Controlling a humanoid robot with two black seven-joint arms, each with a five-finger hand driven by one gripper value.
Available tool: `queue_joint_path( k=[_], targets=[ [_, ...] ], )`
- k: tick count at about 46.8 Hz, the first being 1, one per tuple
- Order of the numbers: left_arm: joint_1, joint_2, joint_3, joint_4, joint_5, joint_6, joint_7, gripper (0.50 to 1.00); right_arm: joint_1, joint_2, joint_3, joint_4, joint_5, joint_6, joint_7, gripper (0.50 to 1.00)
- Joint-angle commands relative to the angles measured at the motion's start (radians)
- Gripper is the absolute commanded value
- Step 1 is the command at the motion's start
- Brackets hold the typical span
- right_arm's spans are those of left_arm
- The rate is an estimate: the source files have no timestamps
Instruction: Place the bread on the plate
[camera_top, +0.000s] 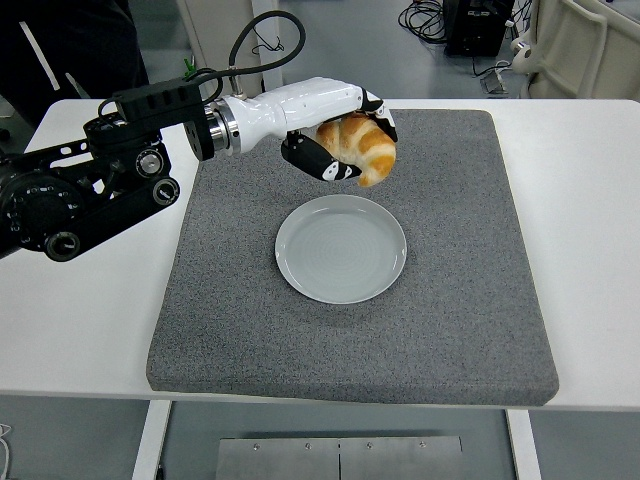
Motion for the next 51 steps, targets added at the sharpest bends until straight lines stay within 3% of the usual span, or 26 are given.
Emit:
queue_joint_path(
  k=[1, 22, 51],
  targets=[
    [0.020, -0.002, 0.001, 0.000, 0.023, 0.003, -0.001, 0.533, 0.000, 0.000, -0.002, 0.000, 0.000, 0.000, 0.000, 1.000],
    [0.080, -0.043, 0.038, 0.020, 0.086, 0.061, -0.004, 0.536, 0.000, 0.000, 0.000, 0.000, 0.000, 0.000, 0.000, 1.000],
    [0.103, -0.092, 0.050, 0.078, 0.088, 0.076, -0.007, 0.549, 0.000, 0.000, 0.000, 0.000, 0.000, 0.000, 0.000, 1.000]
  ],
)
